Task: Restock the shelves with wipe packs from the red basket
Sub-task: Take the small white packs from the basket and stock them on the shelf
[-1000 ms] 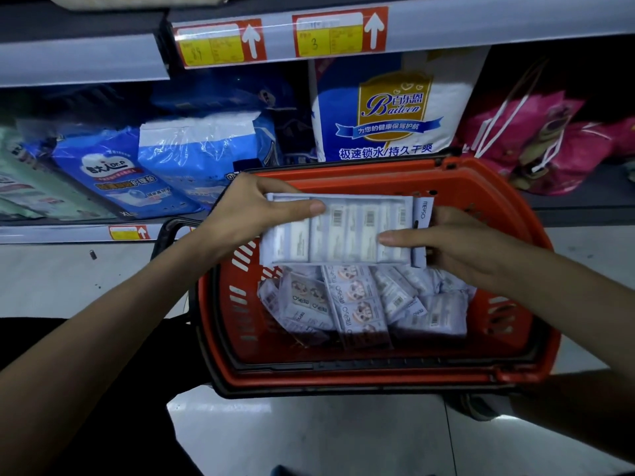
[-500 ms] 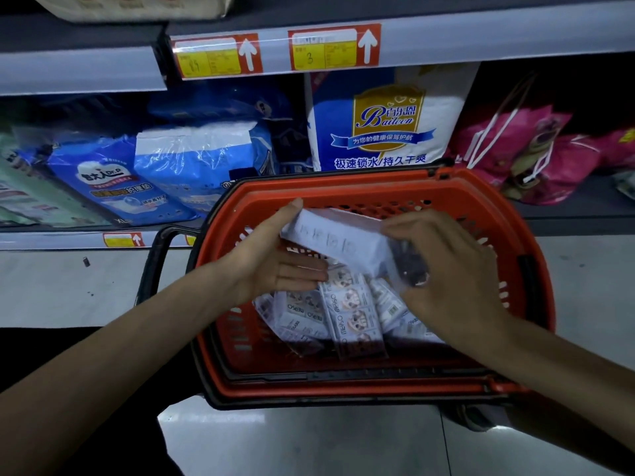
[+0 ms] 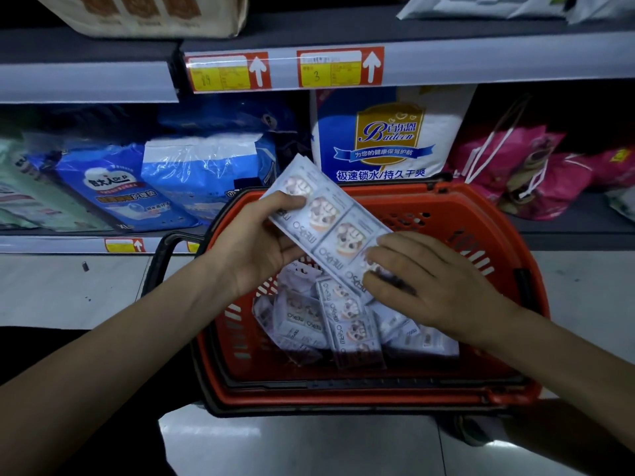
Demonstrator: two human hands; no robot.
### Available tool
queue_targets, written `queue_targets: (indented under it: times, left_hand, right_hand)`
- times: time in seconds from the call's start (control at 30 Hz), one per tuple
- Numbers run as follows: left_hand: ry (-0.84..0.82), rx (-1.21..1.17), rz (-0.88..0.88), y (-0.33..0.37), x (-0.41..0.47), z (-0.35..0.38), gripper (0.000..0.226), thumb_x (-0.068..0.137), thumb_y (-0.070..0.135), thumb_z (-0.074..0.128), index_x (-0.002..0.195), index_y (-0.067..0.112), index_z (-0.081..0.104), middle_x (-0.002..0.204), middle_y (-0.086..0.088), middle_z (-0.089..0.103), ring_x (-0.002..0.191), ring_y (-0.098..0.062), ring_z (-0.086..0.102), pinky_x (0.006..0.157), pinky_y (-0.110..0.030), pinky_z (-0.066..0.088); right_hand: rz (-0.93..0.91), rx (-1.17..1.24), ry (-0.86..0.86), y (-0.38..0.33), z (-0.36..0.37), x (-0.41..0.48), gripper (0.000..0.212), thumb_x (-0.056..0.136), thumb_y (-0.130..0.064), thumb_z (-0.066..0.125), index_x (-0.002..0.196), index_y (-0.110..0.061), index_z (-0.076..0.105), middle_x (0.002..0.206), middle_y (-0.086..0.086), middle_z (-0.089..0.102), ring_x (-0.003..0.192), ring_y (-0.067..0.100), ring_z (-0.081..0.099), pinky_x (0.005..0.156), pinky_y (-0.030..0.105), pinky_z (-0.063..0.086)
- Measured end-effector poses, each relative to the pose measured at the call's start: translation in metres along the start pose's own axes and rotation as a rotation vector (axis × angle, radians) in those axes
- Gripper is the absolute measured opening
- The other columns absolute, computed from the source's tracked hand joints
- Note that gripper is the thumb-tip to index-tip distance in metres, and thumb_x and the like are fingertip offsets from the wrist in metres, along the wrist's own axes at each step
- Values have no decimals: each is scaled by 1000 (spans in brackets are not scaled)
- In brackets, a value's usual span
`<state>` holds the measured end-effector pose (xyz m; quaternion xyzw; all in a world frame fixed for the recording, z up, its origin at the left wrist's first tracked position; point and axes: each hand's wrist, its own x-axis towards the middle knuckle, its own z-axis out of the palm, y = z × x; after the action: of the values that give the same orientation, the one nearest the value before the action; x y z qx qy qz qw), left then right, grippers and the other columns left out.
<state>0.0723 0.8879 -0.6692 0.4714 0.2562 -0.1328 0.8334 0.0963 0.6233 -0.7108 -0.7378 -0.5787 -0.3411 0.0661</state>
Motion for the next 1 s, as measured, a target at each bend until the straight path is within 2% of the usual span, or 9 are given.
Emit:
queue_targets:
  times: [0.07, 0.2, 0.33, 0.47, 0.6, 0.67, 0.8, 0.93, 1.0]
  left_hand:
    - [-42, -27, 42, 5, -2, 2, 28, 90, 11, 68, 116, 11, 60, 107, -10, 73, 100, -26, 72, 84, -39, 63]
    - [-97, -53, 100, 13, -6, 5, 31, 84, 10, 73, 112, 10, 60, 105, -9, 73, 101, -25, 72, 89, -40, 62]
    - [-89, -39, 147, 20, -11, 11, 24, 83, 11, 73, 104, 11, 63, 103, -9, 74, 102, -25, 71, 90, -39, 63]
    - [-80, -39, 194, 27, -18, 17, 24, 86, 12, 73, 108, 10, 65, 110, -11, 73, 109, -27, 69, 100, -43, 59]
    - [-78, -36, 260, 35, -30, 22, 17, 86, 16, 72, 102, 10, 73, 109, -12, 75, 111, -28, 69, 103, -46, 57]
    - [-93, -23, 305, 40, -37, 23, 18, 90, 21, 72, 104, 10, 76, 108, -12, 74, 108, -27, 70, 97, -43, 60]
    - [-129, -8, 408, 53, -55, 29, 56, 98, 42, 61, 142, 7, 60, 133, -10, 68, 121, -28, 68, 96, -41, 58]
    - [-175, 168, 512, 66, -78, 39, 47, 96, 44, 63, 131, 12, 64, 122, -3, 69, 117, -24, 67, 96, -42, 56]
    - [-182, 355, 586, 69, -87, 43, 54, 93, 33, 67, 145, 22, 57, 125, 0, 70, 119, -20, 67, 93, -38, 55]
  right_hand:
    - [-2, -14, 5, 4, -1, 2, 19, 99, -3, 64, 116, -10, 59, 113, 17, 74, 114, 34, 65, 110, 43, 46]
    - [29, -43, 17, 9, -4, 10, 21, 97, -2, 66, 116, -10, 59, 112, 17, 74, 115, 34, 60, 104, 45, 50]
    - [47, -73, 16, 13, -7, 16, 23, 97, -4, 67, 117, -11, 58, 118, 20, 71, 119, 34, 52, 105, 44, 44]
    - [101, -88, 40, 18, -15, 25, 19, 102, -5, 58, 120, -12, 56, 129, 18, 51, 121, 35, 50, 115, 42, 32]
    - [228, -45, 28, 17, -30, 41, 37, 103, 3, 42, 123, -6, 72, 124, 24, 65, 118, 40, 56, 107, 50, 42]
    - [324, 54, 9, 15, -41, 52, 52, 90, 13, 39, 125, -7, 71, 127, 22, 65, 121, 40, 57, 105, 49, 41]
    - [516, 336, 0, 13, -60, 68, 72, 68, 21, 73, 132, -12, 66, 139, 11, 57, 130, 30, 51, 106, 34, 42]
    - [730, 829, 216, 8, -85, 95, 53, 84, 5, 79, 133, -11, 64, 136, 3, 62, 130, 17, 57, 107, 34, 48]
    - [832, 1056, 332, 7, -103, 114, 49, 83, 4, 80, 128, -10, 66, 127, 0, 69, 122, 10, 63, 99, 27, 52]
